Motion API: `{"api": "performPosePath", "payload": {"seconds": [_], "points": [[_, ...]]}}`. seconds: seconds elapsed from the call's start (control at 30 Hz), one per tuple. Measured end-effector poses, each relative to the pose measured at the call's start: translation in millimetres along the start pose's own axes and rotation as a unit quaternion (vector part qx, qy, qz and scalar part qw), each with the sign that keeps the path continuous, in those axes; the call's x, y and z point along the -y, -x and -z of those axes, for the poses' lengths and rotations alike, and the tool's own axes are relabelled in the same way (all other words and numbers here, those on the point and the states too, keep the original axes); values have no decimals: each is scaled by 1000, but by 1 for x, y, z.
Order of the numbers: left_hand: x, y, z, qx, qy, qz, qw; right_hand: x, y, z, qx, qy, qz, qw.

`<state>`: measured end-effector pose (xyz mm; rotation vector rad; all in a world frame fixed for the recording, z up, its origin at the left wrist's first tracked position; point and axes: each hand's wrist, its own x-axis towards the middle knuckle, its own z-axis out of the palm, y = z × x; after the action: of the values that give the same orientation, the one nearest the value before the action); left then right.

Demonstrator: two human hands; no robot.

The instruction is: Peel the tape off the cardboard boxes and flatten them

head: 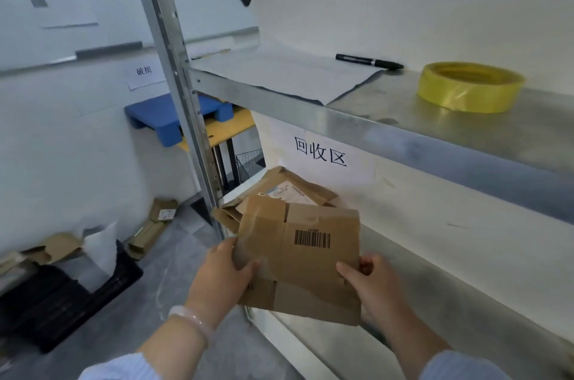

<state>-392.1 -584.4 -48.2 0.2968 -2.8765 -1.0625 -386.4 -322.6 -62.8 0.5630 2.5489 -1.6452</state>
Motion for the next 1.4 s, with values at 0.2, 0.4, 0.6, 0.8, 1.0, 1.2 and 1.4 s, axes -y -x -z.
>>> {"api": "performPosePath", "payload": {"seconds": [0.2,0.4,0.6,0.8,1.0,1.2,1.4], "points": [[-3,-98,21,22,-17,10,1000,52,-68,-35,17,31,0,999],[10,-172,19,75,-52,-3,996,67,-115,-70,29,74,-58,995],[21,-234,-3,167,-82,-42,982,61,-134,-101,-1,92,-146,985],[31,-273,-25,190,-124,-124,966,49,-134,-129,-52,82,-208,973],[35,-285,-36,160,-158,-192,955,54,-115,-139,-123,110,-229,959],[3,-270,-51,158,-119,-456,868,52,-66,-114,-208,232,-172,935],[-67,-183,-74,173,-76,-630,753,30,10,-62,-295,357,-96,881]]}}
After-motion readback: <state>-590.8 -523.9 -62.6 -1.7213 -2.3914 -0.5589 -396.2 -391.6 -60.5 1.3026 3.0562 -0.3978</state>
